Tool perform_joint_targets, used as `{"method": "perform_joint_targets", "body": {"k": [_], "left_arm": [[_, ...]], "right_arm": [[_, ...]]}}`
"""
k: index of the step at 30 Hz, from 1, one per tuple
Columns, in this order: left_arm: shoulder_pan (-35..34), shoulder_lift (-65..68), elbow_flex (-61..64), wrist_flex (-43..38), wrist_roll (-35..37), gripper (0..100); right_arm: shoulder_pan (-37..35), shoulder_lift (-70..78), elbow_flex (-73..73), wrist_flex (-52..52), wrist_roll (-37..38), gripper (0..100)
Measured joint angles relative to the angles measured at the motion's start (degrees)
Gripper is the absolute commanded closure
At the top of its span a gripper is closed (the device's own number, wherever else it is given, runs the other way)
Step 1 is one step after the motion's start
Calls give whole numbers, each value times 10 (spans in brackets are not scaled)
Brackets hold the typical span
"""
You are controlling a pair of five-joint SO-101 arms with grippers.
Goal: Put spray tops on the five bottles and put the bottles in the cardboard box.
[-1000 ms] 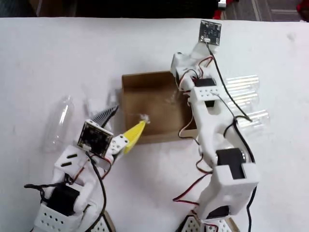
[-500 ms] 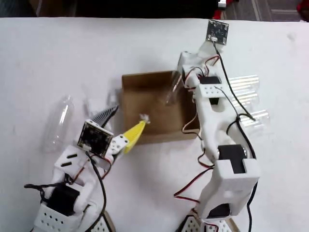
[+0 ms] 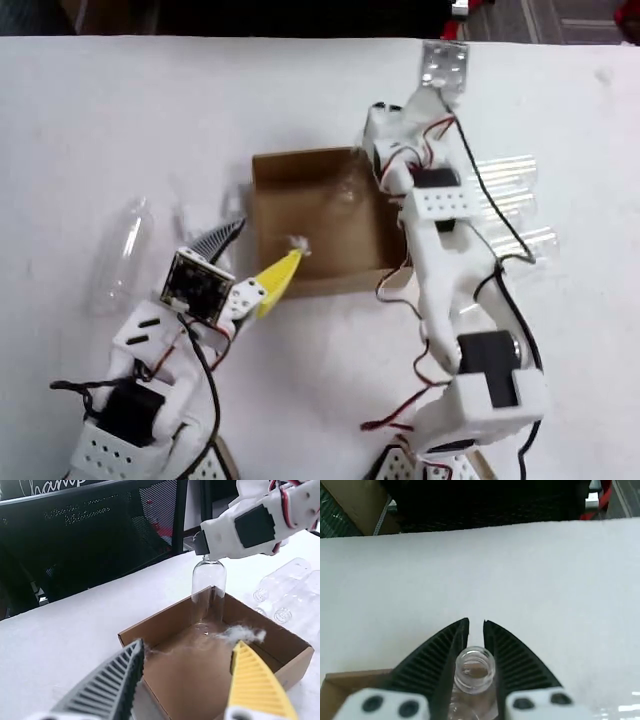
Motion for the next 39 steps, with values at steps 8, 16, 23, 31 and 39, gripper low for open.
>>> {"method": "perform_joint_targets", "body": {"k": [8,16,23,31,39], "left_arm": [[0,0,0,0,0,736],[1,0,0,0,0,736],[1,0,0,0,0,736],[1,0,0,0,0,736],[1,0,0,0,0,736]], "right_arm": [[-60,-121,254,-280,158,983],[-66,-97,315,-417,209,983],[-62,-62,315,-459,209,983],[-55,-9,280,-463,209,983],[-51,-4,277,-467,208,983]]}}
